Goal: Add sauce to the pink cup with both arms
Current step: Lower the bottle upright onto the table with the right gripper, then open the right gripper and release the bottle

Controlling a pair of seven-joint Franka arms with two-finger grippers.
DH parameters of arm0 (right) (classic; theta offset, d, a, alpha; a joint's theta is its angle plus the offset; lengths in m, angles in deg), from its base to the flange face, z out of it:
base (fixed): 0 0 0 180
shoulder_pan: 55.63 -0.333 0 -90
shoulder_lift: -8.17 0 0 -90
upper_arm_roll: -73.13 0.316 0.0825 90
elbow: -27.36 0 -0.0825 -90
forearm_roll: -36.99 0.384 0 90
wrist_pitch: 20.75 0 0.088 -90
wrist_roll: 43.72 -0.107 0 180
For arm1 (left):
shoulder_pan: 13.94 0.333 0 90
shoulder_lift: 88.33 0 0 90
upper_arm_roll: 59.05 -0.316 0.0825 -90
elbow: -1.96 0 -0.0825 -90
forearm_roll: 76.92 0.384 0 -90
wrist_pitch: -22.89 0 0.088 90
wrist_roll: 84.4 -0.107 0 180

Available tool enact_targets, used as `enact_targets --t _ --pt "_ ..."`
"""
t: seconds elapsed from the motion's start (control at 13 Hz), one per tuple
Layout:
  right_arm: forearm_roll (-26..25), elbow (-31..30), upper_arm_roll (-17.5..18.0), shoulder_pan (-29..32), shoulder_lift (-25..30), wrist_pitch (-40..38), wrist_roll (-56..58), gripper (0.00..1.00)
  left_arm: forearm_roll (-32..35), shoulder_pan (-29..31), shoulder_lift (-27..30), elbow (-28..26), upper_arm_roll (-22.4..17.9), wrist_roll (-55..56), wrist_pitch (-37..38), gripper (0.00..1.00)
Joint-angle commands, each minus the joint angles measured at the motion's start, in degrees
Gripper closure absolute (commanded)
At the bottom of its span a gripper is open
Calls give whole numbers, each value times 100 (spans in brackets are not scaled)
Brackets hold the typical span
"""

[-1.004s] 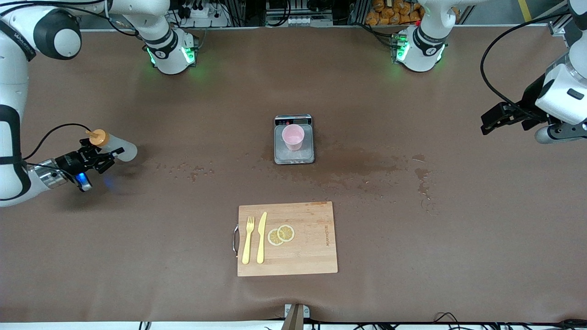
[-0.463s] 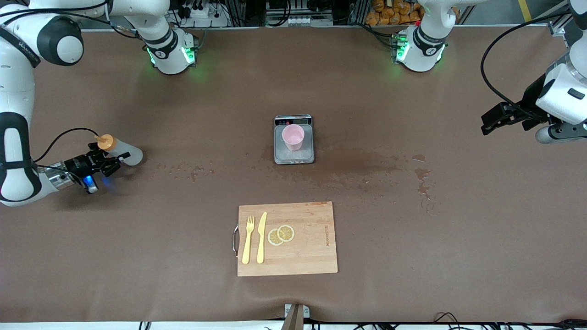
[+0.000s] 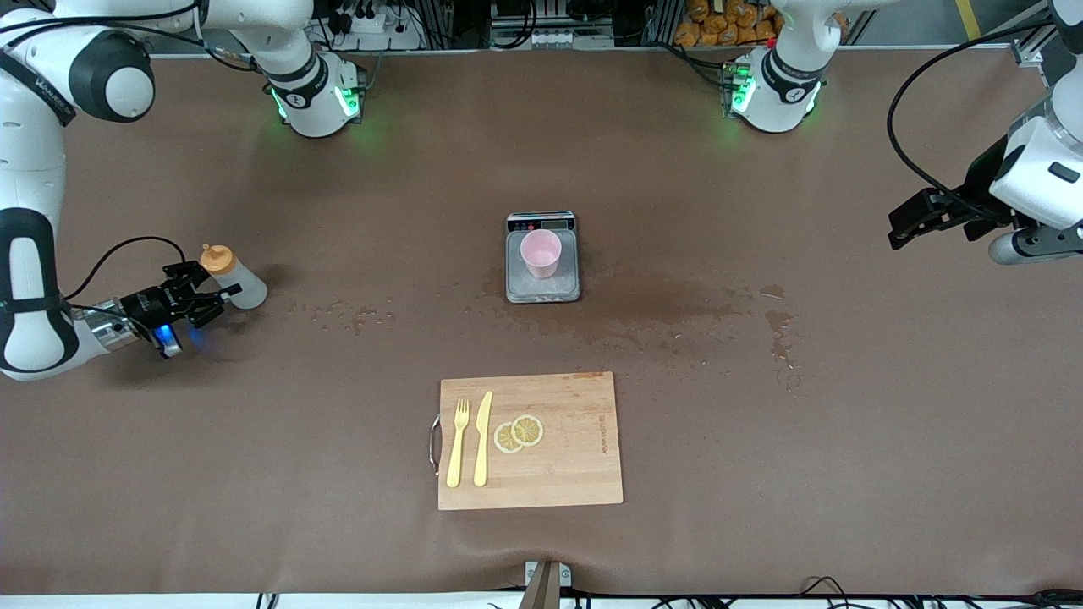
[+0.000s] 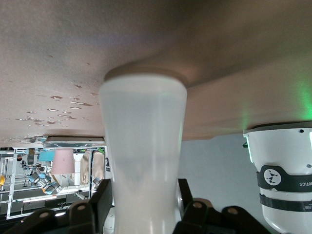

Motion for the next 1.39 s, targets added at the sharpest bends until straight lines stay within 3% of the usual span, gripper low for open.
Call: enact_targets --t 0.0,0.15,0.23,0.31,0.93,1.31 --pt "111 -38 88 135 15 7 25 35 97 -22 69 3 -28 -112 31 0" --pt "93 6 88 135 41 -37 -18 25 97 -22 69 3 -28 -112 31 0" --pt "76 32 88 135 85 -55 -62 9 97 -22 60 -6 -28 -120 23 0" --pt "49 50 88 135 137 -55 -63 0 97 -22 60 -6 -28 -121 22 0" --pt "-363 920 -88 92 401 -503 -63 0 88 -39 69 3 -19 -120 31 0" --pt "-759 1631 -79 -181 604 -941 -704 0 36 -22 95 12 -28 -120 93 0"
